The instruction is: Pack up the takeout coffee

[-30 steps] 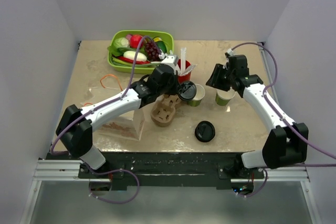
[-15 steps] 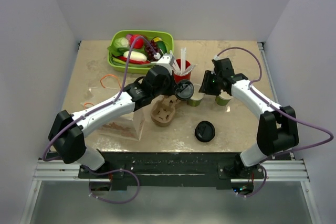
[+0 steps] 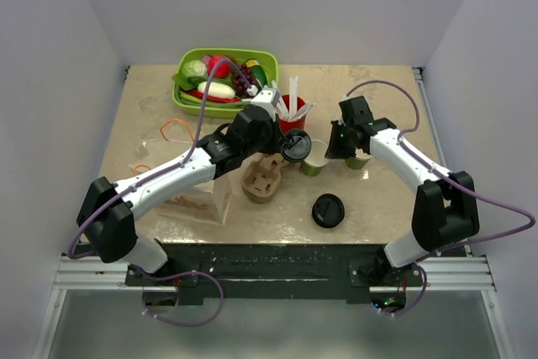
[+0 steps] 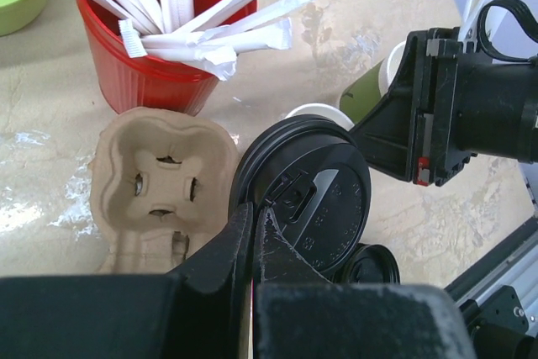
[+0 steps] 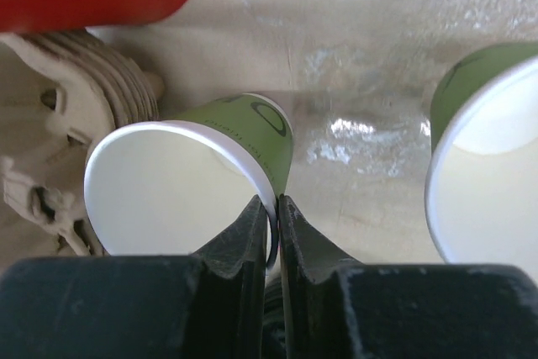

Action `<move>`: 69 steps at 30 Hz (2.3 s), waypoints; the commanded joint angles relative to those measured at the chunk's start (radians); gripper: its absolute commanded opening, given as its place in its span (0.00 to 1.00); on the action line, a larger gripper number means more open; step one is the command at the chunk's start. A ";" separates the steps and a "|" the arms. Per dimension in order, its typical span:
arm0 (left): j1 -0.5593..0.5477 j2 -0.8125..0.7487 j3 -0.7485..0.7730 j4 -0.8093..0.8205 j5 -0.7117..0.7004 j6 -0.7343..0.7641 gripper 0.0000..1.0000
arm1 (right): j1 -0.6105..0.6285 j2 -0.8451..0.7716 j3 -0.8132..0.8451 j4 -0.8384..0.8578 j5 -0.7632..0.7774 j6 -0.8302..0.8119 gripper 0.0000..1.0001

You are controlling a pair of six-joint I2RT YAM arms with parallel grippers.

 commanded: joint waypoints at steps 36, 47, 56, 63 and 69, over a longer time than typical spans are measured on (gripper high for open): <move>-0.050 0.142 0.155 -0.089 0.169 0.052 0.00 | 0.042 -0.430 -0.033 -0.161 0.456 0.036 0.98; -0.052 0.223 0.214 -0.126 0.221 0.029 0.00 | 0.041 -0.394 -0.067 -0.084 0.206 -0.019 0.97; -0.052 0.249 0.231 -0.126 0.233 0.030 0.00 | 0.042 -0.351 -0.070 -0.044 0.075 -0.041 0.95; -0.050 0.283 0.245 -0.132 0.253 0.030 0.00 | 0.041 -0.305 -0.087 -0.036 -0.024 -0.047 0.93; -0.050 0.289 0.248 -0.146 0.215 0.026 0.00 | 0.042 -0.268 -0.095 -0.027 -0.069 -0.064 0.90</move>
